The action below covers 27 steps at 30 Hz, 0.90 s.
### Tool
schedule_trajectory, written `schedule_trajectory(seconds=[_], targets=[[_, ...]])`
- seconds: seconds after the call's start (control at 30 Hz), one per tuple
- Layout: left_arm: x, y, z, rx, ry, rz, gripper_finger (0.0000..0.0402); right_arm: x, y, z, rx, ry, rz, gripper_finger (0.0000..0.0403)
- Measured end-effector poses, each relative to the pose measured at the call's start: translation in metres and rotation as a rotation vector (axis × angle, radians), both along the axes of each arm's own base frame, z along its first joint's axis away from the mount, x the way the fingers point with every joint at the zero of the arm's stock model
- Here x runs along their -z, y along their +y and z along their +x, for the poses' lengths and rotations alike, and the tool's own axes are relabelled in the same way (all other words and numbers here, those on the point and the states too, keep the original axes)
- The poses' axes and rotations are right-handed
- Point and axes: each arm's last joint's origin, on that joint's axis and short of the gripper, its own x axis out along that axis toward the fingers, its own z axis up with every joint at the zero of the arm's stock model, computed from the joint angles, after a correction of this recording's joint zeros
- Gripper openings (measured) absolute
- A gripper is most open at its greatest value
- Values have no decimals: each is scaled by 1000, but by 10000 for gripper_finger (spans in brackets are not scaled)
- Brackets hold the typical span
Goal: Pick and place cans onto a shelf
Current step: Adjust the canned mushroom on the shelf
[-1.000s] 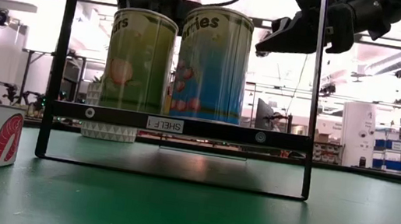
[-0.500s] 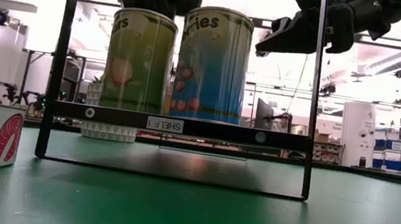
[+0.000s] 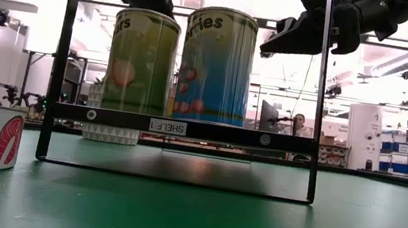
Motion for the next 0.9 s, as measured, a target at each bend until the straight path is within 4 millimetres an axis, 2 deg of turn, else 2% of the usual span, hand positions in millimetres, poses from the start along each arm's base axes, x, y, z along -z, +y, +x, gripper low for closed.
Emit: schedule_trajectory(seconds=[0.3,0.53,0.9], targets=[[45,3,-12,4,-93,-5,0,0,-2,0,77,3,-26,9],[68,5,-28,9,-143,-31,0,-3,-3,1,121,-28,51,9],[81,9,-35,74,-221,65,0,-5,-3,2,183,-39,157,9]])
